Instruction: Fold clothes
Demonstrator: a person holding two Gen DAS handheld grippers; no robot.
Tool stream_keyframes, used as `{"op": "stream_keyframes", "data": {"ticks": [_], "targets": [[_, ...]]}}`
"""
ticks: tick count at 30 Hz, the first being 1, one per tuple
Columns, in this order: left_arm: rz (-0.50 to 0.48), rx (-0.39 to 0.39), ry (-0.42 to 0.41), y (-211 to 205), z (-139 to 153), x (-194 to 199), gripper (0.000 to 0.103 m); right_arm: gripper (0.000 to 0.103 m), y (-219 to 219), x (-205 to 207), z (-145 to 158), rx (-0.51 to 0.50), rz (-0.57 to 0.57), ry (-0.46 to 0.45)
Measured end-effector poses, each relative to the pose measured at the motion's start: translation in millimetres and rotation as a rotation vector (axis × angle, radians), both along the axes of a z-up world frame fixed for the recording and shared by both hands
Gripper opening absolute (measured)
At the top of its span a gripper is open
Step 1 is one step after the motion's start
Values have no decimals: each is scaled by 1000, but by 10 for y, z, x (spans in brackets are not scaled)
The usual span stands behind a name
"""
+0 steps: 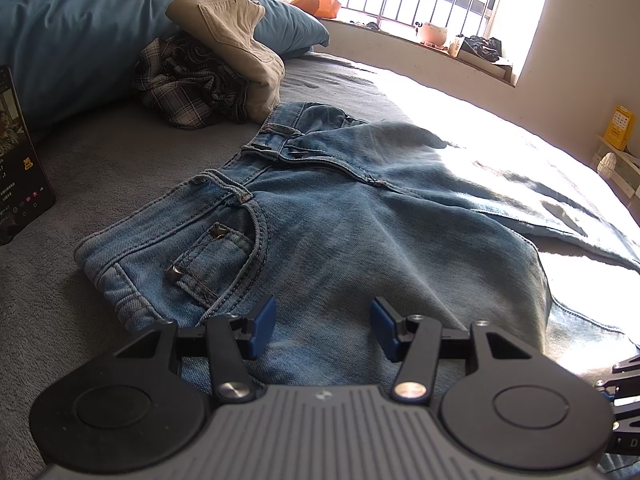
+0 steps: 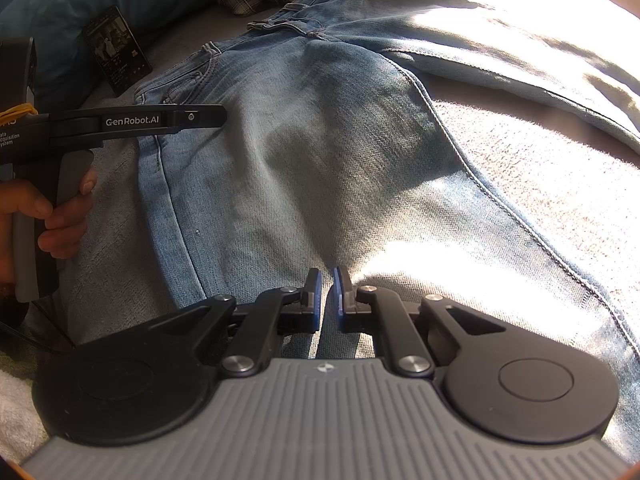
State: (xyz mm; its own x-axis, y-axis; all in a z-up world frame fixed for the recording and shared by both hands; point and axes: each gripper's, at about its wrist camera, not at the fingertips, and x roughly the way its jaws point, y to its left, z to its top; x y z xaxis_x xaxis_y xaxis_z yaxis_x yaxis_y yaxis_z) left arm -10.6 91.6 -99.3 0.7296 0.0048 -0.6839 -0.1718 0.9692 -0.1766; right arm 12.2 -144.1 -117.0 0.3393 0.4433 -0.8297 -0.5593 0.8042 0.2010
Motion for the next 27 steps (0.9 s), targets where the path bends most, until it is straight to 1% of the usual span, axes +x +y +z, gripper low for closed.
{"op": "stream_keyframes", "data": {"ticks": [27], "targets": [[-3, -5, 4, 5, 6, 0, 54, 6, 22, -5, -3, -6, -3, 1]]}}
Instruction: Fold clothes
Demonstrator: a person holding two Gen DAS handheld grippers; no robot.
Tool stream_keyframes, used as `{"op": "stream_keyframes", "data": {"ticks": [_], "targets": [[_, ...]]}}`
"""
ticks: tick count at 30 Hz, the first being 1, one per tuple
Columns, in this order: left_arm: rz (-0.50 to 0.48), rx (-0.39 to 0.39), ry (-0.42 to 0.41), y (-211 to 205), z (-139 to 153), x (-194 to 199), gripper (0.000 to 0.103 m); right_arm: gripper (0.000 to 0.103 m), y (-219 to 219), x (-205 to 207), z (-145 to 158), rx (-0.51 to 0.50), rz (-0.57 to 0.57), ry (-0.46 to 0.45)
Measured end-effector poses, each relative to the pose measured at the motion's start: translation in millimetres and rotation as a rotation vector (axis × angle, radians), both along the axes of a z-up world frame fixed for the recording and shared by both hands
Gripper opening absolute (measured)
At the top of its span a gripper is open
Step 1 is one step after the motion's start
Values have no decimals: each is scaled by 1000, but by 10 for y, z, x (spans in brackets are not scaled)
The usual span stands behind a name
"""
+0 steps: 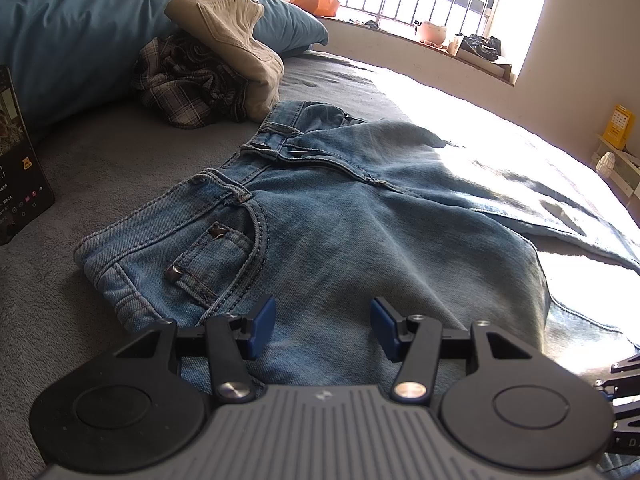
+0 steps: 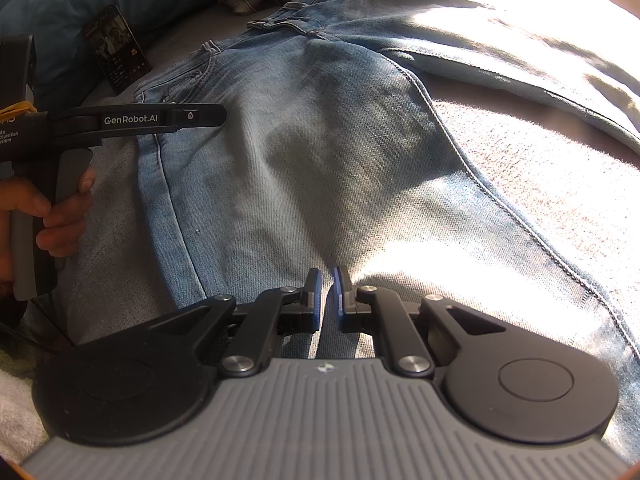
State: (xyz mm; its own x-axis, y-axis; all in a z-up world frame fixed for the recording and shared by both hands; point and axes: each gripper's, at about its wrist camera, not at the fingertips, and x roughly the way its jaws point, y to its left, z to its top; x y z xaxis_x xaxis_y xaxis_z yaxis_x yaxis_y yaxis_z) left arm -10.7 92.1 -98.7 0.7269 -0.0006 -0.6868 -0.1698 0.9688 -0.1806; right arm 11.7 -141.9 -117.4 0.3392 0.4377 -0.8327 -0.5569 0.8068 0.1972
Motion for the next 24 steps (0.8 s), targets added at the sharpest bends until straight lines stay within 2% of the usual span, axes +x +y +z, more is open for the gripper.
{"op": "stream_keyframes", "data": {"ticks": [10, 24], "targets": [[-2, -8, 3, 8, 9, 5, 55, 6, -9, -17, 5, 0, 1, 0], [-12, -16, 23, -35, 55, 34, 73, 6, -26, -2, 1, 1, 4, -2]]}}
